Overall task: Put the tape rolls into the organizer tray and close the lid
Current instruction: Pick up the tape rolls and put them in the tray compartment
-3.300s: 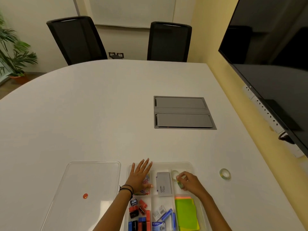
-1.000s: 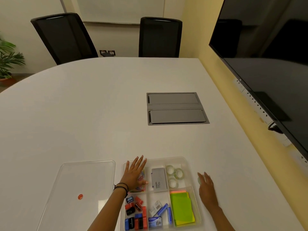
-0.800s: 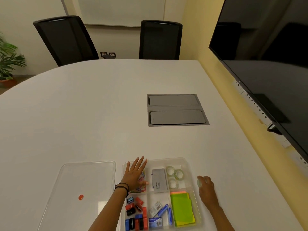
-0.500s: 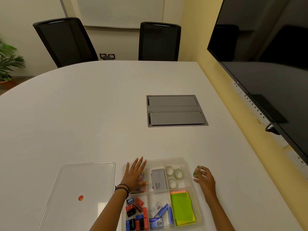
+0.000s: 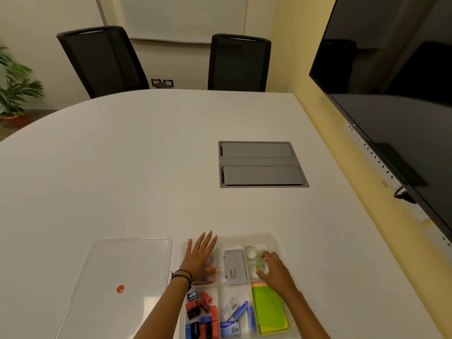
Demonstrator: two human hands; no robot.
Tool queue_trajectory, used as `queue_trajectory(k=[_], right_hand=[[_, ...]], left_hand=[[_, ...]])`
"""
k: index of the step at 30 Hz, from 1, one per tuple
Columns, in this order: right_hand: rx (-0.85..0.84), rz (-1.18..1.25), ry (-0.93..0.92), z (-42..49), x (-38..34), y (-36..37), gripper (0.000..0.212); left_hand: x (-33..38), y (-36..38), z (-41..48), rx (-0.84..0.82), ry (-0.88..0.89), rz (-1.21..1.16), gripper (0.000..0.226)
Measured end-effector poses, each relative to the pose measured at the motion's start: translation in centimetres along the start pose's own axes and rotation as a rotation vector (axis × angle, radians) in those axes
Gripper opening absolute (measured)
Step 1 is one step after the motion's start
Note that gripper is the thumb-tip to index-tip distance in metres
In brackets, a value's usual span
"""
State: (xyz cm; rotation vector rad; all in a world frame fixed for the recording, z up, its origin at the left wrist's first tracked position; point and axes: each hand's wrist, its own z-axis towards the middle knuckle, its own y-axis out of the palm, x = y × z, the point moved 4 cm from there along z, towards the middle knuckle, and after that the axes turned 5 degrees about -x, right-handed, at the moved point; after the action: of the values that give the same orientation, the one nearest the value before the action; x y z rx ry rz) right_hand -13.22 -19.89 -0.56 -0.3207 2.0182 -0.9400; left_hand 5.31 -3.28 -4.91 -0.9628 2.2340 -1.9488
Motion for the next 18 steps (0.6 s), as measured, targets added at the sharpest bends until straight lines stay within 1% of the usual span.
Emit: queue_trajectory(k=[3,4,6,8,9,11,13,18], right_hand=[[-0.009,-0.067,0.021,0.1,0.2,0.5,0.028],[-0.016,-0.083,0.033,0.1,0.3,0.7,0.026],[-0.022,-0.099,0.050,0.3,0.3,0.7,0.024],[-0.013,-0.090,0.062,0.4,0.4,0.7,0.022],[-0.002,-0.081,0.066,0.5,0.4,0.6,0.022],[0.030,-0.066,0.069,0.7,0.3,0.3,0.023],[0.044,-0.063,0.058,1.0,0.3,0.1,0.025],[-0.033,-0.069,0.037,1.8,0.1,0.4,0.030]], left_hand=[[0.7,-0.6,0.1,-0.110,-0.053,0.052,0.113],[0.8,-0.7,0.1,-0.103,-0.058,0.047,0.117],[1.1,-1.4,-0.1,0.001,-0.025,0.060,0.131],[0.7,-1.2,0.3,-0.015,-0.079,-0.002,0.147],[0.4,-0.9,0.5,-0.001,-0.096,-0.032,0.149],[0.3,-0.5,0.7,-0.039,-0.111,-0.051,0.149],[0.2,-0.4,0.8,-0.011,-0.118,-0.030,0.149],[0.1,-0.4,0.9,0.010,-0.150,0.043,0.148]])
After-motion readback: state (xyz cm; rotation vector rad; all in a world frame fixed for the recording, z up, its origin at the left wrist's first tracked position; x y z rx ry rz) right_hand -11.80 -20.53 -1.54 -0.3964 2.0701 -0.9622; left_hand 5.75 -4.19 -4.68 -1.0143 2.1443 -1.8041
